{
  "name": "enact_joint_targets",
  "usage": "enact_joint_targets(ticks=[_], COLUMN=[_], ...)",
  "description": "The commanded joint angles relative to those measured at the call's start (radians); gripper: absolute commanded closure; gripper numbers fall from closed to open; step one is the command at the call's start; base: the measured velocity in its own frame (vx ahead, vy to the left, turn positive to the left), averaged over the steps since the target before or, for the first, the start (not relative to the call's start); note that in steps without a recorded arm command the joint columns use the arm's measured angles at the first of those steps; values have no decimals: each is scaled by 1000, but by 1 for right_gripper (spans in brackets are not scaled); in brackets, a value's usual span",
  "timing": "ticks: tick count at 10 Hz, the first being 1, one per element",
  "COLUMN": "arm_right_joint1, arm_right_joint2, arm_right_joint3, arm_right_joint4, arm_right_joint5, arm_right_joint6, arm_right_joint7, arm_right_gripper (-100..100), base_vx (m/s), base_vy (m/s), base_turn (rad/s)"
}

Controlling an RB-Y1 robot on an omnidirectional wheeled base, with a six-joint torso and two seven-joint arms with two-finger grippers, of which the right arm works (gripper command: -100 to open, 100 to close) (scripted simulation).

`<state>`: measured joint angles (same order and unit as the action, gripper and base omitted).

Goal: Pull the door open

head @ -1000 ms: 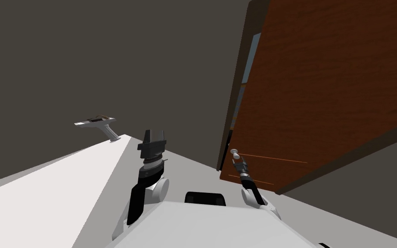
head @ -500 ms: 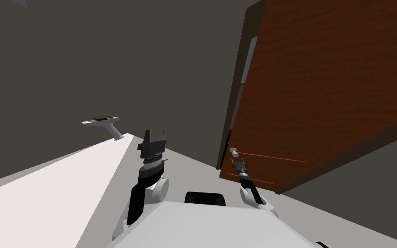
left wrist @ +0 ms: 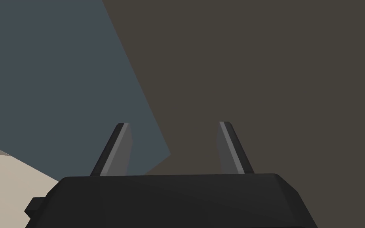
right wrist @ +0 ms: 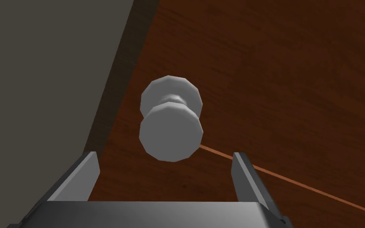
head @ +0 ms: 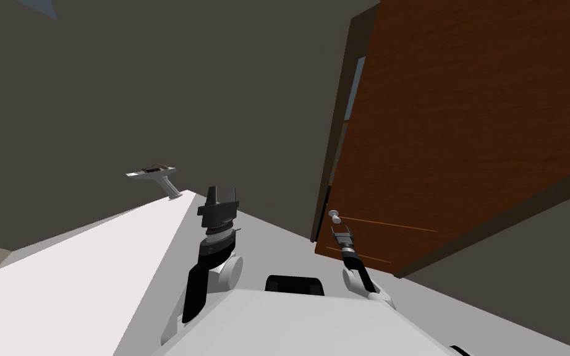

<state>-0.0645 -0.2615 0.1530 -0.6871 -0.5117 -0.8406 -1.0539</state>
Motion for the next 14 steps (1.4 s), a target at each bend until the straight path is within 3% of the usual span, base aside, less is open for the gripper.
enact_joint_targets(ticks=[1,5,14], arm_right_joint1=[1,1,1], arm_right_joint2=[2,9,20], arm_right_joint3=[4,24,54], arm_right_joint4=[-4,-16,-35], arm_right_joint5=[-8,-53,-119], arm_right_joint6=[2,8,17], arm_right_joint7=[-28,-145,-331], arm_right_gripper=[-100,-100,-100], base_vx=[-42,-61,-50], base_vy=[-11,-19,-15], base_turn=[19,33,25])
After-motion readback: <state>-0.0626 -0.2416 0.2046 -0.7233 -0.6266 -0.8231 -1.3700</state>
